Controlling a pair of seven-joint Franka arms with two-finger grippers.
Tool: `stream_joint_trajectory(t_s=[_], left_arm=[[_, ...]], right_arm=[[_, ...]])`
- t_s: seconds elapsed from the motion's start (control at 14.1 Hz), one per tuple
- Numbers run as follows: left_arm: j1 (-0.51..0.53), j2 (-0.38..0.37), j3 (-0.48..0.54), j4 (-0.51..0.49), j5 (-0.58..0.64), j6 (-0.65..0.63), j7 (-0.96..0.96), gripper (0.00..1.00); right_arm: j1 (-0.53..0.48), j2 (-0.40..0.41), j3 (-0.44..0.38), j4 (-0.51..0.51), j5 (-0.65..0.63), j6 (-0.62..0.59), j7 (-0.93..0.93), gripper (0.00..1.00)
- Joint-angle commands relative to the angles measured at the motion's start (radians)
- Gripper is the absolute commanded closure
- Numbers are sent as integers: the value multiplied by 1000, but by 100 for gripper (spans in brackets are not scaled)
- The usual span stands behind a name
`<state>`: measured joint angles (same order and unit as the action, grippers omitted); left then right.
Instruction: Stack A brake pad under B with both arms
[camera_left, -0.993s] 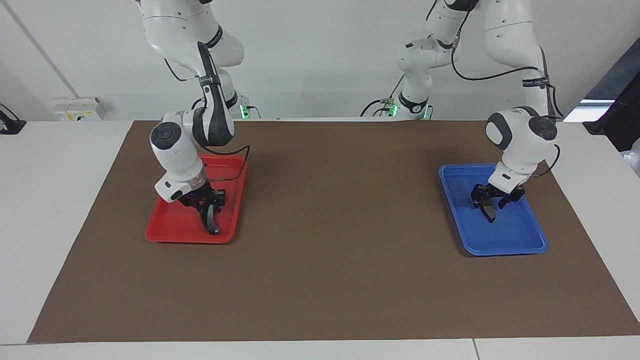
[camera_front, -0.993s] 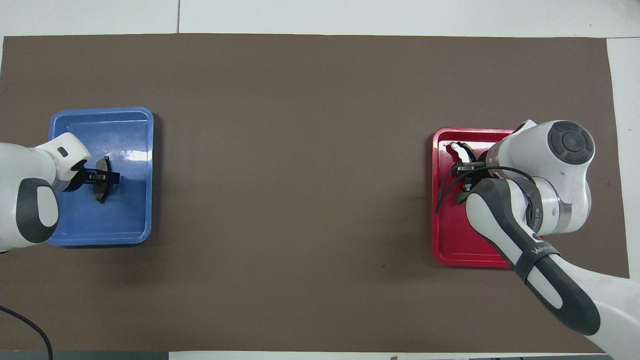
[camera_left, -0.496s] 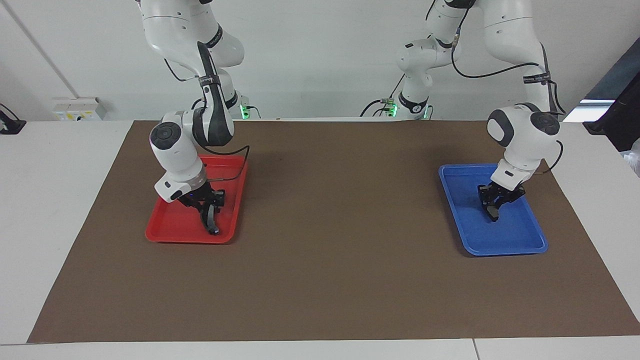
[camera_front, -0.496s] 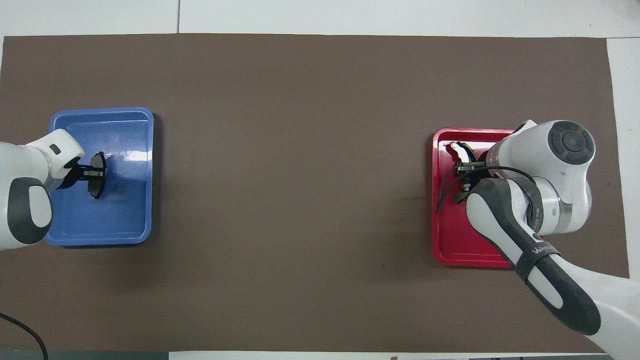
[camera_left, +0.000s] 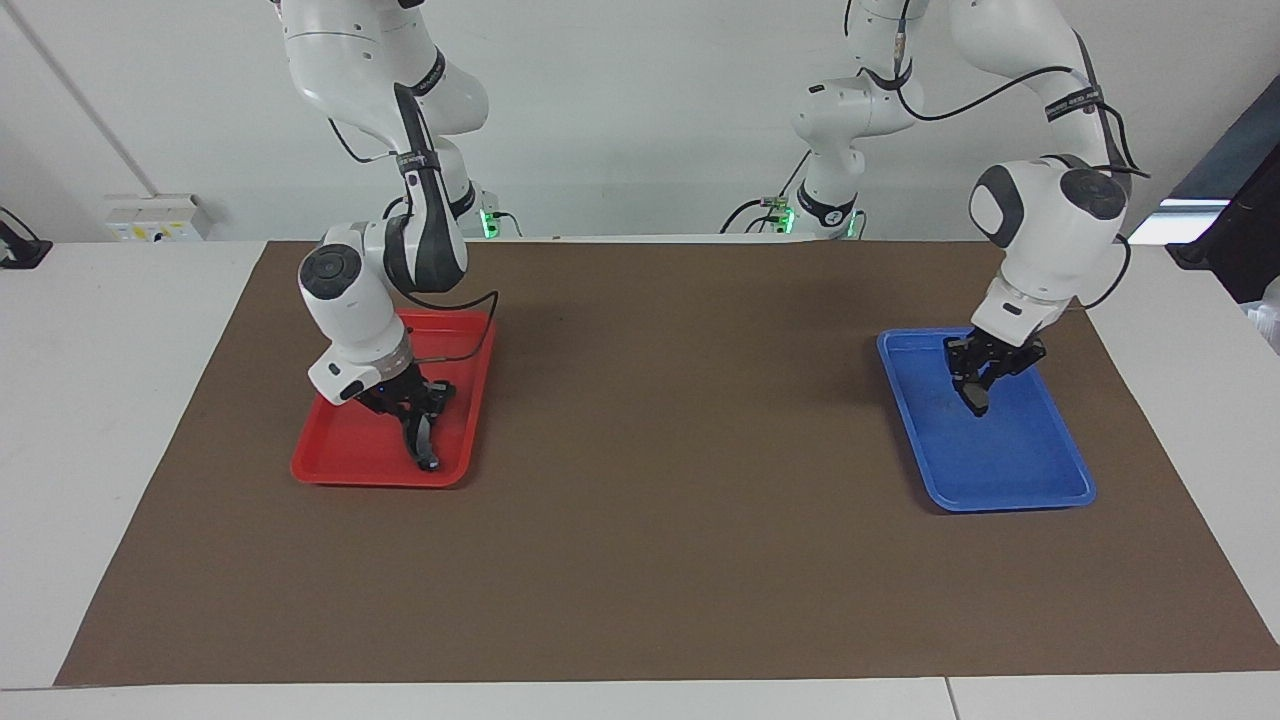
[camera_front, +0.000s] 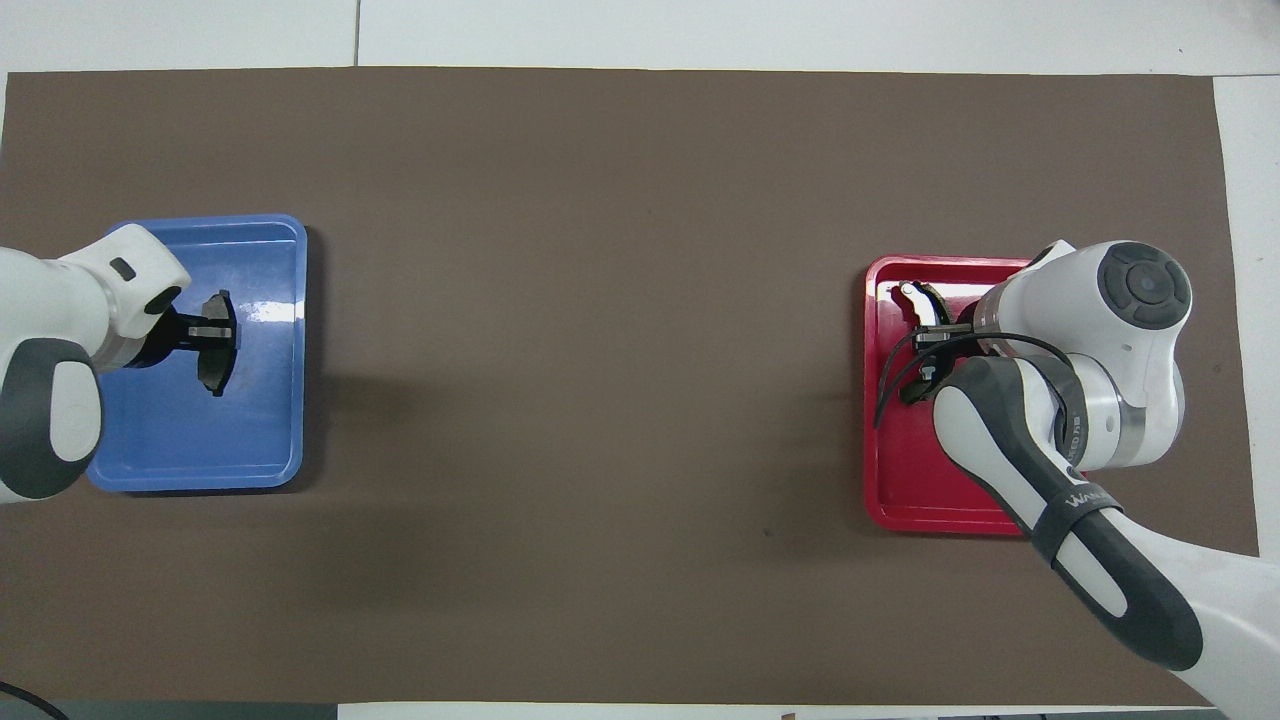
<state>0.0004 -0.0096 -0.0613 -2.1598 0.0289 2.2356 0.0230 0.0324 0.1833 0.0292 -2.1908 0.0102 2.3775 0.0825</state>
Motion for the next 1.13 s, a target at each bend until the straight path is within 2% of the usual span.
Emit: stream_joint_trajectory(t_s=[0.0,0.14,0.21,0.35,0.5,0.64,0.71,0.99,1.06], left_arm=[[-146,0,9,40,17,-65,-193,95],[-277,32,8,69,17,-85,-369,96],[-334,74,8,102,17,-82,-447,96],[-417,143,8,152,17,-74,-538,96],[-463,193,6,187,13,-70,-551,96],[-506,272,5,257,8,-68,-604,95],[-529,302,5,267,9,-51,-630,91],[-550,321,5,198,9,35,-630,77],[-551,321,5,180,9,59,-630,69]], right_arm=[[-19,-18,6,40,10,-64,-49,94],[-20,-21,6,190,10,-252,-76,95],[-22,-16,6,266,8,-339,-78,95],[-14,-18,6,348,8,-421,-78,95],[-5,-18,6,414,8,-486,-78,95],[-5,-18,8,442,10,-503,-78,95],[-5,-18,8,444,10,-503,-78,94],[-3,-18,8,439,10,-500,-76,94],[-3,-18,8,436,11,-498,-75,94]])
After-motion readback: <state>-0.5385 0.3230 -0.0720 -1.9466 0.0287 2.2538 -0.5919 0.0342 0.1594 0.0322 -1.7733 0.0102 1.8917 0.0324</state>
